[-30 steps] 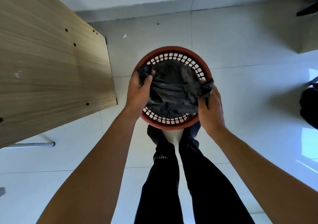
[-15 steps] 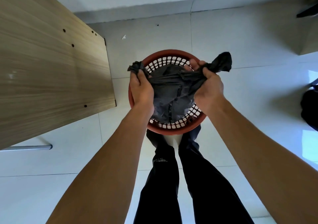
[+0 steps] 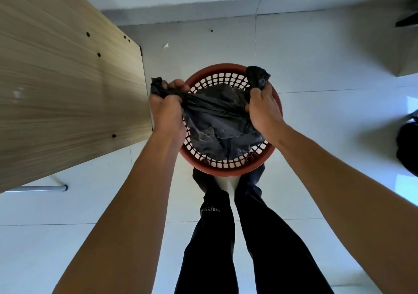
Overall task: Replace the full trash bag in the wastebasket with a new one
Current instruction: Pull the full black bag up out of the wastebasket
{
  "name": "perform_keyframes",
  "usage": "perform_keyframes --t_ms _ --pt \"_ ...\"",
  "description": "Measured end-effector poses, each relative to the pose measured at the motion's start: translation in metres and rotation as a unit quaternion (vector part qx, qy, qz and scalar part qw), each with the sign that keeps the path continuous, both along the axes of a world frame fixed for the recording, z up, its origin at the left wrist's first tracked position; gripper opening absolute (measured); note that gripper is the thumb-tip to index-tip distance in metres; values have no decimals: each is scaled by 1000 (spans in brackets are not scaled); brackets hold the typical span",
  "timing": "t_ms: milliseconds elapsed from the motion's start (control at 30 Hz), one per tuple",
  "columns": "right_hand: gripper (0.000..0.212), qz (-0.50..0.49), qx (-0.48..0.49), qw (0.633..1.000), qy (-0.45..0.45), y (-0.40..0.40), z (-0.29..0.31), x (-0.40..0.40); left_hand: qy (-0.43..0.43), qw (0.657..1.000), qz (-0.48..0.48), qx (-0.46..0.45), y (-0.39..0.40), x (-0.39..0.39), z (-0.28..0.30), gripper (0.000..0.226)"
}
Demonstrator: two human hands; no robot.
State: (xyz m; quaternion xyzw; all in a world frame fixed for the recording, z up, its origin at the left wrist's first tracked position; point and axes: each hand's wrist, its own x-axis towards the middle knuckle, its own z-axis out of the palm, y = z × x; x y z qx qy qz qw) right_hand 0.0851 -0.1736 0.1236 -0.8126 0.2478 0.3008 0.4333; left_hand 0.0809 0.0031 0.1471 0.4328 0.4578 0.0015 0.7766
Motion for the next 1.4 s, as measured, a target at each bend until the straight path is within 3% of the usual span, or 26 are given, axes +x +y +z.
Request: perform_keyframes --t_ms 67,167,267,400,500,600,733,833,900,1067,1167,1233,1300,1400 --pt "30 -10 6 999 -47 0 -1 -3 36 992 -104 63 3 -8 -2 21" --pt "25 -5 -1 994 -105 -5 -4 -12 100 938 -273 191 3 -16 -2 47" --pt "25 -13 -13 995 -101 -9 -7 -15 107 919 -269 268 4 -16 -10 42" --pt "24 -84 -19 991 -102 -10 -5 -7 66 971 -140 184 9 -15 -14 24" --pt "25 -92 -23 990 -99 -9 -4 -5 9 980 -111 164 9 -12 -10 6" --pt "29 -43 -31 994 -97 -6 -6 -9 -1 985 -117 124 7 -7 -12 6" --pt "29 12 -63 990 -124 -8 -8 -13 8 970 -185 158 5 -11 -16 8" --pt "23 -7 -108 986 -126 -11 -10 -11 -20 908 -353 225 -2 -17 -18 34" --pt "24 -19 -109 987 -117 -10 -12 -11 -4 875 -412 256 -4 -19 -18 47" --pt "17 -22 -48 992 -115 -5 -10 -10 39 885 -405 224 -8 -12 -16 28" --pt "11 -94 49 991 -83 -1 -5 -5 -36 880 -423 214 -12 -13 -9 45" --pt "8 -98 80 989 -74 4 -3 -3 -64 876 -431 209 -14 -15 -11 39" --pt "11 -108 91 988 -64 11 -4 -4 -46 894 -413 166 -17 -18 -12 27" --pt "10 -113 96 988 -39 18 -9 -6 5 914 -400 74 -19 -22 -16 32"
